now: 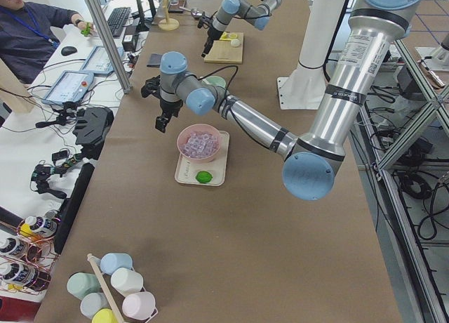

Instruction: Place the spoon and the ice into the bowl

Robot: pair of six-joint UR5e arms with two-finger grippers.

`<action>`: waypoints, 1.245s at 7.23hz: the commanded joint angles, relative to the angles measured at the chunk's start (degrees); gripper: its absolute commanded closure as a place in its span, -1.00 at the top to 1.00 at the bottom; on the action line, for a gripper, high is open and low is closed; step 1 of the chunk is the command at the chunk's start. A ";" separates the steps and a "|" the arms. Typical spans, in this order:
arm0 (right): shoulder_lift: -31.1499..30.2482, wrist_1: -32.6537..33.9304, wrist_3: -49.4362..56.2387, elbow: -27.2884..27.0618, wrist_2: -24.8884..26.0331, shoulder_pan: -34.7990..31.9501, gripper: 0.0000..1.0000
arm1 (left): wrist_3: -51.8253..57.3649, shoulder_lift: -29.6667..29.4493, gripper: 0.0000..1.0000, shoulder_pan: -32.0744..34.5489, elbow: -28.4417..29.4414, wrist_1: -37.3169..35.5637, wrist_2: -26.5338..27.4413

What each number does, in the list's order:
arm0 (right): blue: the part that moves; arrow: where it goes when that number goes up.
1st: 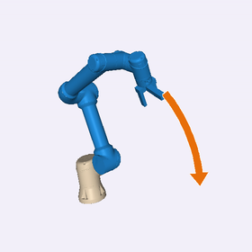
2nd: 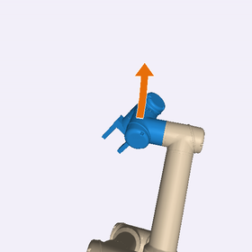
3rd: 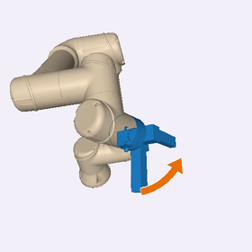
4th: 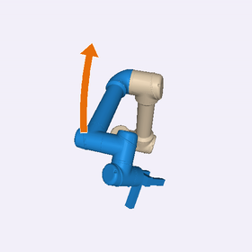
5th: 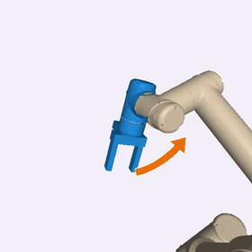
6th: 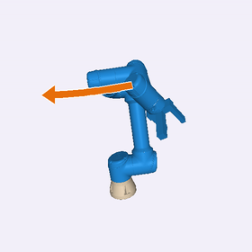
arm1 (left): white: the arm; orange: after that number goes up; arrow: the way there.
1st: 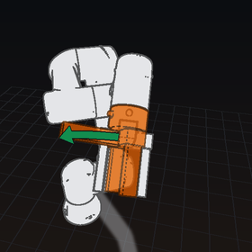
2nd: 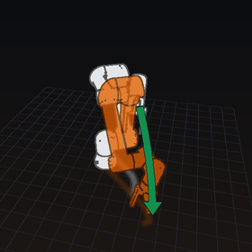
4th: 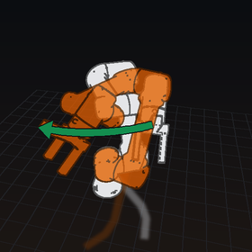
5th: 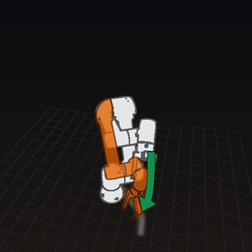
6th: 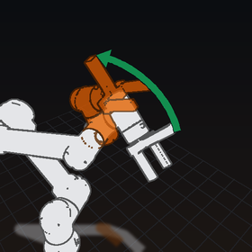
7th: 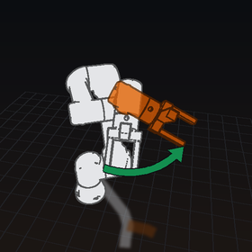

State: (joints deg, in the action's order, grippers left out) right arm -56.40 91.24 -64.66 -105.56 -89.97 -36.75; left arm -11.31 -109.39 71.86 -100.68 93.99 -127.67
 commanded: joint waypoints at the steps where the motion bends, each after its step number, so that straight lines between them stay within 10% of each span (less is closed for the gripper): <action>1: -7.90 0.43 21.40 -3.51 -19.19 -14.67 1.00 | 19.75 -3.44 0.96 11.32 -0.04 -23.73 -1.17; 4: -19.94 0.60 40.62 -2.72 -28.07 -26.33 1.00 | 22.12 12.48 0.96 13.31 0.83 -20.06 1.62; 9: -30.08 0.08 60.94 8.26 -31.82 -40.04 1.00 | 18.34 16.38 0.96 15.76 5.93 -16.31 -3.17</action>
State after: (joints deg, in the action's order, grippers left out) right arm -85.63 91.33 -9.78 -99.05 -119.51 -73.80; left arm 7.07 -94.37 86.66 -95.08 76.50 -128.35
